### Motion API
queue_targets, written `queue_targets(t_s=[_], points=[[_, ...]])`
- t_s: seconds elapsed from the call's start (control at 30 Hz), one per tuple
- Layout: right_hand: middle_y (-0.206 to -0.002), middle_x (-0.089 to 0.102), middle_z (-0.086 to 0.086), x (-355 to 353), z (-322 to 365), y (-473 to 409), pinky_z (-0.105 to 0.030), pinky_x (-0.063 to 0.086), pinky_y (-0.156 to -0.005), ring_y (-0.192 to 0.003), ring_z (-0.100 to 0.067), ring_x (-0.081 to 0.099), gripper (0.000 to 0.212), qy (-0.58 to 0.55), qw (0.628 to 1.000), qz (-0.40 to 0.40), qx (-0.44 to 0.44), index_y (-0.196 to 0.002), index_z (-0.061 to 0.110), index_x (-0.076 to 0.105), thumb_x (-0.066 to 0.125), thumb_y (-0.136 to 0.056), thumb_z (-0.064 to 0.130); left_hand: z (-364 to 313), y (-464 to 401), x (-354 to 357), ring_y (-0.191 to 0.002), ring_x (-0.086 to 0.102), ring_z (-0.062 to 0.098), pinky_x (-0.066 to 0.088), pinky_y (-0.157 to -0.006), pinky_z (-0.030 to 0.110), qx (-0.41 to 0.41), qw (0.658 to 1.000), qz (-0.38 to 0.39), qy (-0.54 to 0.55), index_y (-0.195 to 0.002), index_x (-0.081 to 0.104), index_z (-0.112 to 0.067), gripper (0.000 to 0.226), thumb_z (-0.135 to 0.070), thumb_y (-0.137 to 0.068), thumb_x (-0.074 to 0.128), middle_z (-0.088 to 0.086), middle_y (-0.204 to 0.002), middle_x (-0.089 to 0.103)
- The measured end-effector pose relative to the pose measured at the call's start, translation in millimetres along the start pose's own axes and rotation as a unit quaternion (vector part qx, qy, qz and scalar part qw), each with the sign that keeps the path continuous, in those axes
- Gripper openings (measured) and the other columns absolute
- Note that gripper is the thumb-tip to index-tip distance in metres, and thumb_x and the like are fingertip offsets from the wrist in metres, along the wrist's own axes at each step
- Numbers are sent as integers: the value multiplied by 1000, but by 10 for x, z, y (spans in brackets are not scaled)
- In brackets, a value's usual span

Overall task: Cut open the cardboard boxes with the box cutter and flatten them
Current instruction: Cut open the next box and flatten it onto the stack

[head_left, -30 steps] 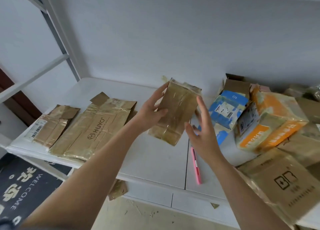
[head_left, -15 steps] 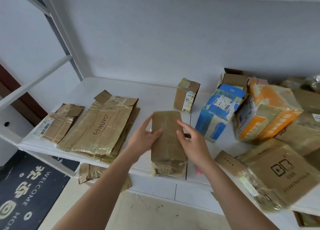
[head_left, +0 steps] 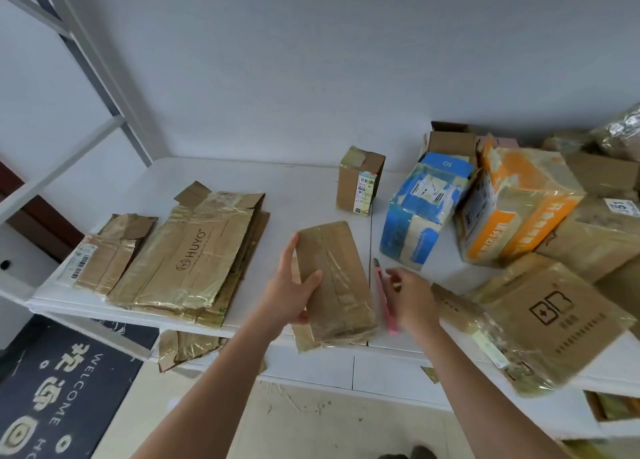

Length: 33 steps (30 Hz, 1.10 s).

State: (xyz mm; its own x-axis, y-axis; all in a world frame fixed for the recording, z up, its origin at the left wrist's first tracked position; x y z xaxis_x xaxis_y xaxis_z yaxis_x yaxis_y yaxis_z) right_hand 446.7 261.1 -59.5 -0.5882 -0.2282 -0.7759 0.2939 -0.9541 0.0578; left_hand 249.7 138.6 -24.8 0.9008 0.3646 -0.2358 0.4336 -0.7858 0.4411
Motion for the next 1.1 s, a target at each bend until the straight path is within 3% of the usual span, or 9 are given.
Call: queue_targets(t_s=[0.13, 0.27, 0.37, 0.47, 0.6, 0.77, 0.97, 1.03, 1.1], points=[[-114, 62, -1, 257, -210, 45, -30, 50, -76, -106, -20, 61, 29, 171, 984, 43, 27, -120, 20, 56, 57, -95, 33, 30, -9, 44, -104, 63, 34, 61, -63, 52, 12, 999, -22, -32, -140, 13, -65, 72, -32, -96, 59, 10, -136, 46], [-105, 63, -4, 284, -194, -22, -29, 48, -65, -94, -22, 64, 22, 175, 982, 50, 44, -114, 17, 54, 53, -93, 12, 50, -23, 34, -103, 63, 34, 61, -62, 53, 13, 999, -21, -22, -138, 14, -65, 71, -31, -96, 60, 10, -133, 48], [-94, 64, -5, 325, -214, -56, -27, 48, -55, -73, -21, 65, 22, 55, 990, 103, 79, -105, 19, 52, 65, -88, 13, 76, -18, 26, -101, 64, 34, 61, -61, 53, 16, 999, -27, -34, -139, 13, -64, 72, -32, -95, 61, 10, -131, 50], [-94, 60, -18, 304, -166, -26, -18, 46, -40, -58, -19, 58, 19, -176, 968, 115, 141, -93, 15, 58, 56, -91, -4, 64, -19, 35, -100, 65, 34, 61, -60, 51, 17, 999, -23, -45, -139, 11, -65, 73, -34, -95, 61, 11, -131, 50], [-92, 61, -7, 78, 210, -101, -14, 50, -54, -60, -7, 62, 32, -270, 956, 89, 68, -101, 23, 69, 42, -103, 6, 54, -16, 48, -100, 64, 33, 61, -60, 49, 26, 998, -22, -53, -138, 9, -66, 73, -34, -95, 60, 9, -134, 47], [-96, 54, 11, -6, 714, -26, -3, 41, -67, -77, 16, 53, 25, -231, 967, 66, -86, -122, 24, 66, 56, -99, 28, 254, 5, 106, -83, 70, 30, 61, -55, 47, -15, 1000, -3, -20, -142, 16, -54, 69, -31, -96, 61, 6, -113, 56], [-102, 45, 2, -55, 847, -67, -11, 47, -83, -80, -1, 49, 31, -64, 986, 31, -153, -128, 16, 62, 59, -97, 13, 232, -55, 194, -84, 69, 31, 59, -50, 40, -26, 1000, 11, 8, -138, 26, -48, 65, -28, -92, 67, 9, -117, 54], [-109, 44, 0, -168, 846, -84, -26, 49, -93, -90, -3, 47, 49, -46, 985, 20, -162, -142, 17, 47, 63, -95, 15, 173, -95, 276, -83, 67, 28, 57, -46, 37, -18, 1000, 1, 12, -139, 28, -44, 65, -26, -91, 68, 5, -111, 52], [-124, 42, 0, -262, 876, -66, -25, 42, -100, -113, -5, 43, 76, -79, 980, 35, -181, -153, 23, 28, 71, -90, 24, 158, -133, 309, -80, 67, 27, 55, -43, 34, -17, 1000, -11, 18, -140, 28, -43, 66, -25, -91, 69, 5, -106, 54]])
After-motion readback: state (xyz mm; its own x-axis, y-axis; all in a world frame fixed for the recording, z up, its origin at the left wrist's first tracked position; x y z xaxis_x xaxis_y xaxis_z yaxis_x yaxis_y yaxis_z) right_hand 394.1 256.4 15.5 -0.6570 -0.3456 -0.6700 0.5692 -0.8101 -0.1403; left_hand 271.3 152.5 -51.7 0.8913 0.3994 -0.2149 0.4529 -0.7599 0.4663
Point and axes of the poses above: each hand's wrist, its own y-axis away from the middle knuckle, its own x-axis out of the palm, z = x × y, the point moved 8 cm from there along -y, towards the middle knuckle
